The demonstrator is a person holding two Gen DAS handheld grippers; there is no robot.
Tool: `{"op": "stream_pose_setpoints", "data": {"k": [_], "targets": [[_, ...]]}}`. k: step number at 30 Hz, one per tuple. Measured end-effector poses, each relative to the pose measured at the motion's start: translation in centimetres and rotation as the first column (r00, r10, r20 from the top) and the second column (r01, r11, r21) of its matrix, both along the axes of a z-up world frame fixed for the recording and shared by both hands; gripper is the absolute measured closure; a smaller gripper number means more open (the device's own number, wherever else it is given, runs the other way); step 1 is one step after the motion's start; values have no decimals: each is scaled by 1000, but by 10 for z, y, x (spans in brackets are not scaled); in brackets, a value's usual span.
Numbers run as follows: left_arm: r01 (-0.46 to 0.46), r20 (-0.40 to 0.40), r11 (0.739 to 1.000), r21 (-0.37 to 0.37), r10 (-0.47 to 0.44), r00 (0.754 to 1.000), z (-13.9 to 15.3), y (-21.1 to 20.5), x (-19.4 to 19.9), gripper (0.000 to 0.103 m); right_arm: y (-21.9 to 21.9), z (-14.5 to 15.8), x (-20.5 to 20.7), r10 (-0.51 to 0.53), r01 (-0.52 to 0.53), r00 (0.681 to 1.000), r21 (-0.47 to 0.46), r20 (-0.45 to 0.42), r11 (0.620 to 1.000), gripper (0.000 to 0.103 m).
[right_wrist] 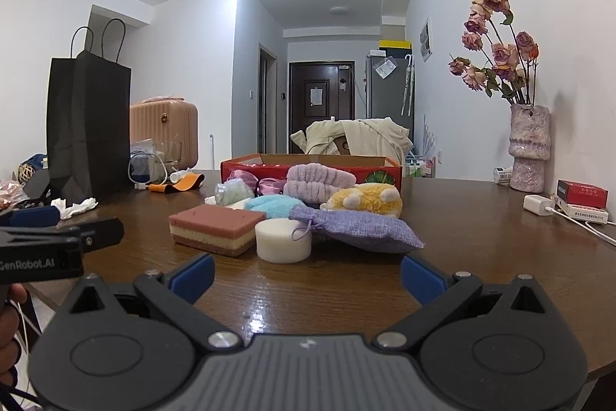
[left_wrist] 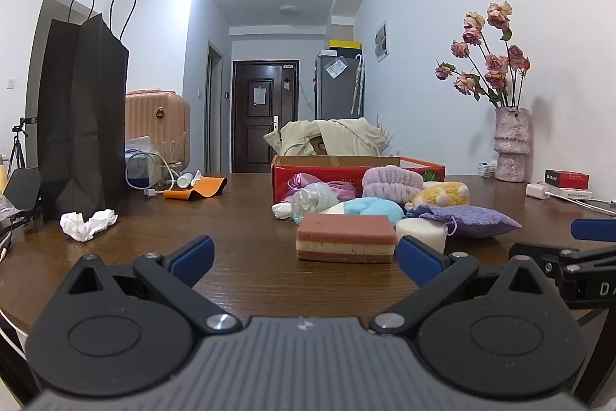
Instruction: Organize soft objects
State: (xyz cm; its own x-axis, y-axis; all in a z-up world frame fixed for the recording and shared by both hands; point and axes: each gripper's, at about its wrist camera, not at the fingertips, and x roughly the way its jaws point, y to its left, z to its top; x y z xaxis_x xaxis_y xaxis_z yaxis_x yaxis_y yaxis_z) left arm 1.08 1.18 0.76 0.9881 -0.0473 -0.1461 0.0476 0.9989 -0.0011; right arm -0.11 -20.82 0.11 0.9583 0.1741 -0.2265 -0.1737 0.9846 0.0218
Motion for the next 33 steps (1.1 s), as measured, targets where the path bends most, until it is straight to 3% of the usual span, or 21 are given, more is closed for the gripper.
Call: {"op": "stream_pose_setpoints", "data": {"k": [33], "targets": [[-5, 0, 1000, 3, 5, 1000, -2, 3, 1, 0, -2, -4, 4, 0, 0, 1000, 12, -26, 1000, 0]]}}
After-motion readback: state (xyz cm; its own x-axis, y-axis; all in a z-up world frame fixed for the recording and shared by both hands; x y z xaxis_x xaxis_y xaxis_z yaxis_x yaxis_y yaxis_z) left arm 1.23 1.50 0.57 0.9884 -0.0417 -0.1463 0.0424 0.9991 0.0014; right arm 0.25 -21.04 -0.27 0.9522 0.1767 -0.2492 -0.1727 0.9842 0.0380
